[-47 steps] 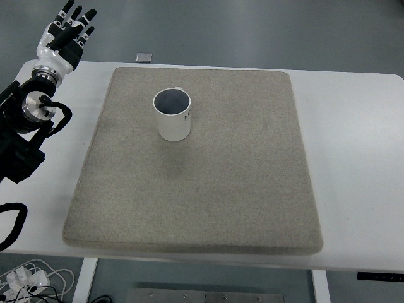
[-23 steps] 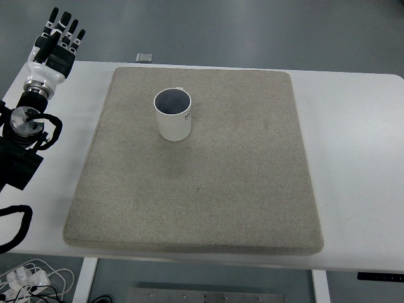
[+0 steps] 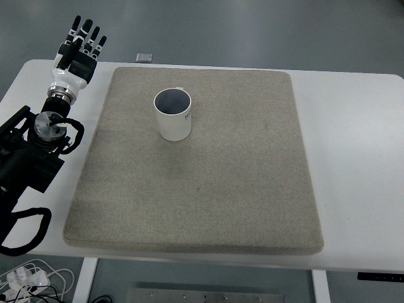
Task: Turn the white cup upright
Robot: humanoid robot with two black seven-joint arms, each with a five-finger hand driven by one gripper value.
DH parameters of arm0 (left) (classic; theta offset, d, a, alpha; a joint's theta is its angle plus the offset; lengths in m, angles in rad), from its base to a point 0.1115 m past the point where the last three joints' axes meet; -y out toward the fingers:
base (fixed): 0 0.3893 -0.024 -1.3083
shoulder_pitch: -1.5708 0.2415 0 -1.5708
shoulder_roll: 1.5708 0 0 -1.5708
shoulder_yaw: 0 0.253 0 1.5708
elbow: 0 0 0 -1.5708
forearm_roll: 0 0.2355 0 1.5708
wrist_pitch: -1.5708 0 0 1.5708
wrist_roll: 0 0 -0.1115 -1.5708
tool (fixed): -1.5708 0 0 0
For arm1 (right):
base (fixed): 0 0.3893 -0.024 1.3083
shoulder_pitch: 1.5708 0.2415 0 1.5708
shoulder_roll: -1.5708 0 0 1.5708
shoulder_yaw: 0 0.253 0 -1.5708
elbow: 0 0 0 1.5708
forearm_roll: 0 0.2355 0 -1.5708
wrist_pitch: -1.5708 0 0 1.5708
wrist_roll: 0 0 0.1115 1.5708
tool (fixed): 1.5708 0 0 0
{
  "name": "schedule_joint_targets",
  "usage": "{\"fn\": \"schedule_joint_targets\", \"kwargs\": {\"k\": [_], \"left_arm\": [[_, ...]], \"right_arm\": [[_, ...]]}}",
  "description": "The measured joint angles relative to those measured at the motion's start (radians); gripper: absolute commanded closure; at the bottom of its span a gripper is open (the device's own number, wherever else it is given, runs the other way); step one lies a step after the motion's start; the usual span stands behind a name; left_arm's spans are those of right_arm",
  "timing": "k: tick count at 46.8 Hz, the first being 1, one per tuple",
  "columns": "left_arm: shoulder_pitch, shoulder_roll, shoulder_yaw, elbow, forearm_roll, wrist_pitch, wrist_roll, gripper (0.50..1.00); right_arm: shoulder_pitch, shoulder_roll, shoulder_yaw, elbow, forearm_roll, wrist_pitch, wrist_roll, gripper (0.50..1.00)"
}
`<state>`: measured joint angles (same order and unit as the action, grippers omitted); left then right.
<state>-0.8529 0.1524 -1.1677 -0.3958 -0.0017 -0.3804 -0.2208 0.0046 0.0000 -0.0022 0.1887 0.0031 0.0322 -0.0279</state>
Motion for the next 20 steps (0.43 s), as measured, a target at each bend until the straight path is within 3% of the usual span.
{"fn": "schedule_joint_targets", "kwargs": {"k": [20], "left_arm": [[0.000, -0.035, 0.000, 0.010, 0.000, 0.002, -0.011, 0.506]], "right_arm": [[0.003, 0.000, -0.001, -0.001, -0.003, 0.000, -0.004, 0.548]]}}
